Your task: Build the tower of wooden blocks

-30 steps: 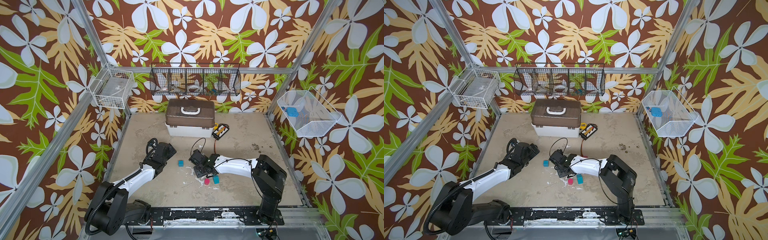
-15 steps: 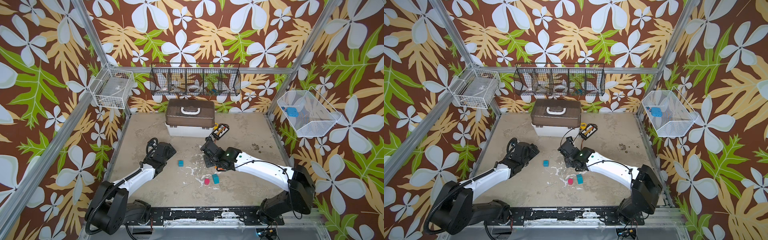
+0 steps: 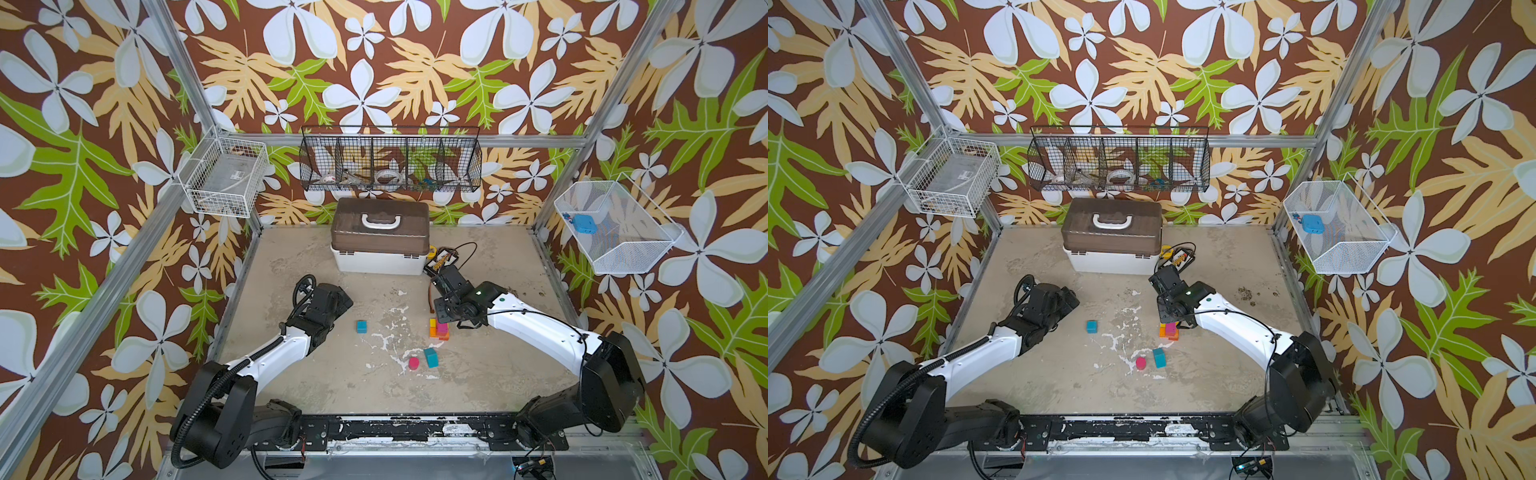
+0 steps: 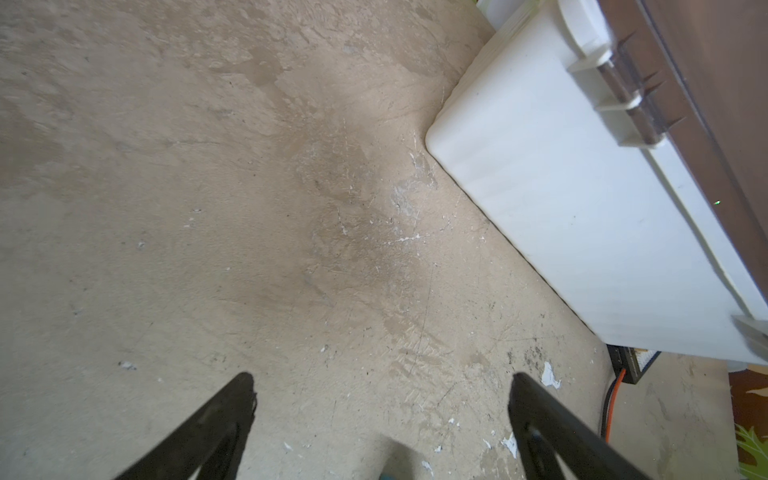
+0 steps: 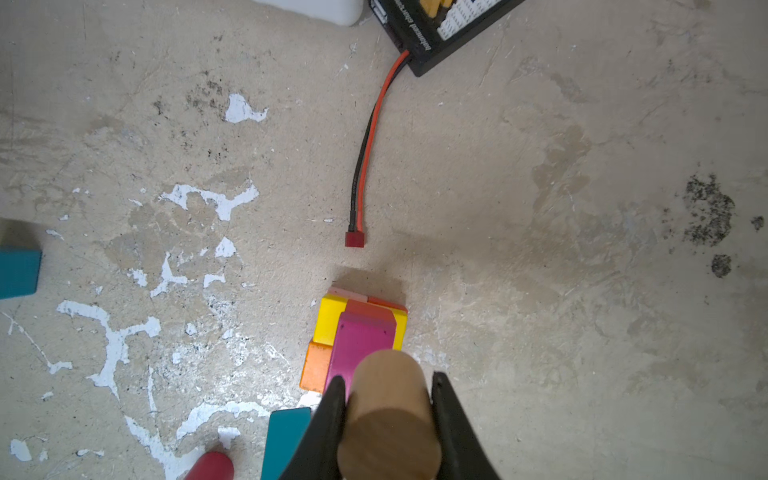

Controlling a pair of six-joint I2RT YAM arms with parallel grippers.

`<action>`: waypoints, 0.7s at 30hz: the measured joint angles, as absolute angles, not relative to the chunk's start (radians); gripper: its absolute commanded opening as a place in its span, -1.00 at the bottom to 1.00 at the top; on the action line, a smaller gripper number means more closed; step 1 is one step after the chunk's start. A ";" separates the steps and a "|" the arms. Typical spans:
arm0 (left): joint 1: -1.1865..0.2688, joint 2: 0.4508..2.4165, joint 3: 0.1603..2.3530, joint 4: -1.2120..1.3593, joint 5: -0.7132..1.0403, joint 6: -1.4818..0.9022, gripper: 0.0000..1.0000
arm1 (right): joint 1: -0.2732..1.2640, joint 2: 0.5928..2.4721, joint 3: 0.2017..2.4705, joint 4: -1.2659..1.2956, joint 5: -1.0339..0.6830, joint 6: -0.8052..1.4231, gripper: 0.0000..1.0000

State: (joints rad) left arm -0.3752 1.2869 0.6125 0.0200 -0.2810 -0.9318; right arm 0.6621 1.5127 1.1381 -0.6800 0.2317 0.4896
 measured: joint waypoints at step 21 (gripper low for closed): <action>-0.459 1.064 0.527 0.206 -0.014 -0.805 0.99 | 0.659 1.554 1.113 -0.640 0.173 0.467 -0.59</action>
State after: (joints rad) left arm -0.4587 1.0641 0.5270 0.2058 -0.0135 -0.8047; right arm 0.6590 1.5543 1.1130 -0.6395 0.1730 0.4671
